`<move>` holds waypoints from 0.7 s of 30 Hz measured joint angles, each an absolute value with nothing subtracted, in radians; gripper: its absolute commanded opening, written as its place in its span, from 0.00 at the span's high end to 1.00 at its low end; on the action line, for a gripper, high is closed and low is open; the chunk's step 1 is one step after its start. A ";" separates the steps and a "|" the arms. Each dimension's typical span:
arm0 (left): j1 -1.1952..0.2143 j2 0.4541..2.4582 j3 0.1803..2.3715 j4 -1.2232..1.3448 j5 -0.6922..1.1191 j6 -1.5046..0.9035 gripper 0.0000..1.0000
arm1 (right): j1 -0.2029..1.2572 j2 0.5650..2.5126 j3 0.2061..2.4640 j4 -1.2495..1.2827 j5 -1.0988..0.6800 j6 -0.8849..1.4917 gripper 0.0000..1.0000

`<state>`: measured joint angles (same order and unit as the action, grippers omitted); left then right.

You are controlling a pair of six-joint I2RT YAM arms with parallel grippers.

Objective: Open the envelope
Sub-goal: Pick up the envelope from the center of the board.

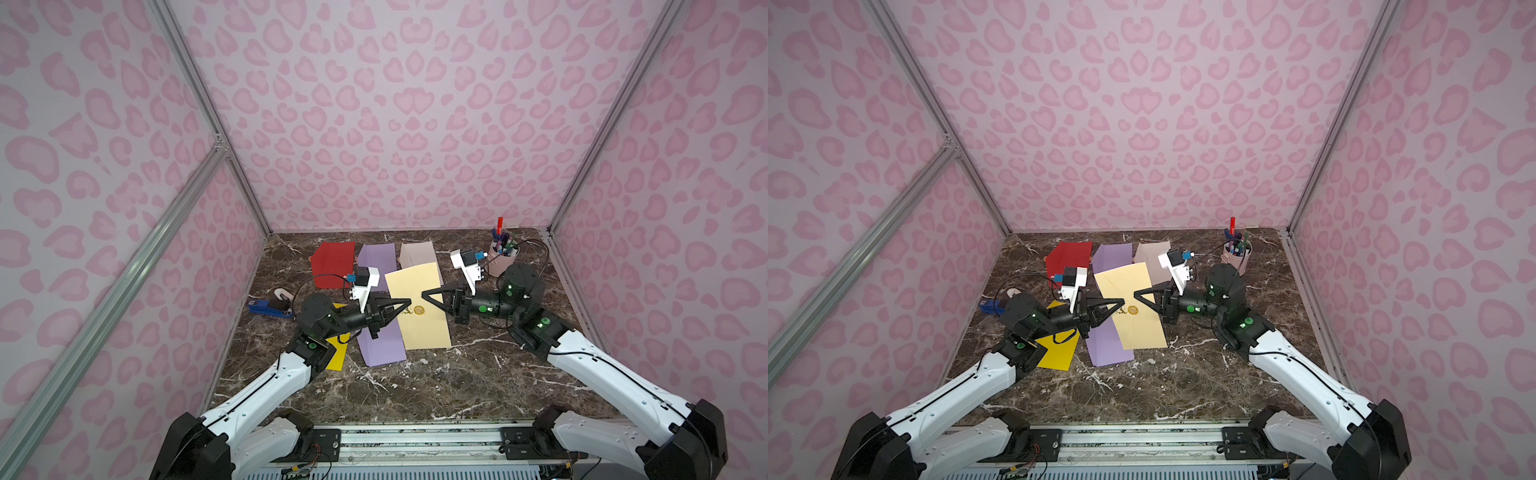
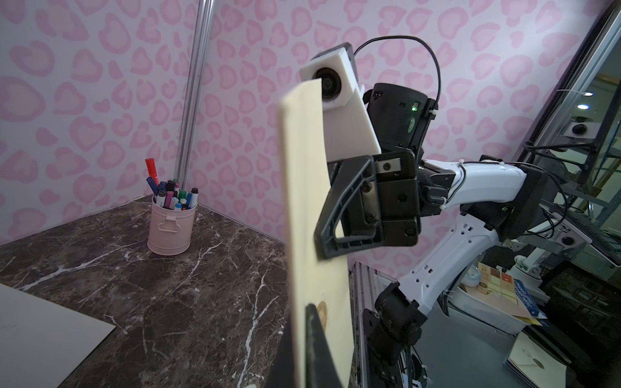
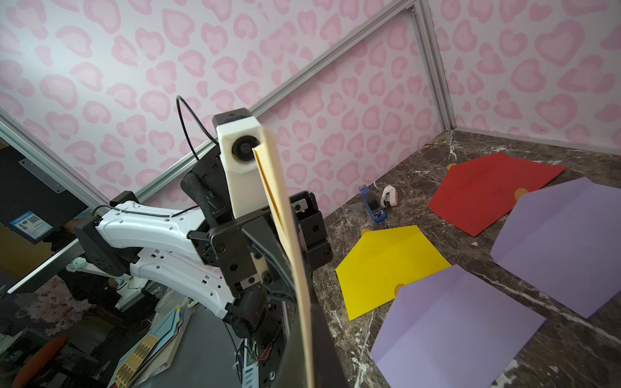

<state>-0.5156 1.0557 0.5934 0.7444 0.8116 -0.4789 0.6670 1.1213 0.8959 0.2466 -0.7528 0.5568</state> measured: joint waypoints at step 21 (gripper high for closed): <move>-0.502 1.090 0.629 0.686 0.818 -0.404 0.95 | 0.670 1.123 0.897 0.221 -0.717 0.516 1.00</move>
<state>-0.5022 1.0904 0.6289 0.6857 0.8181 -0.4042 0.6697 1.1233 0.8970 0.2207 -0.7174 0.5163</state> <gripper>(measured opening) 0.049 0.049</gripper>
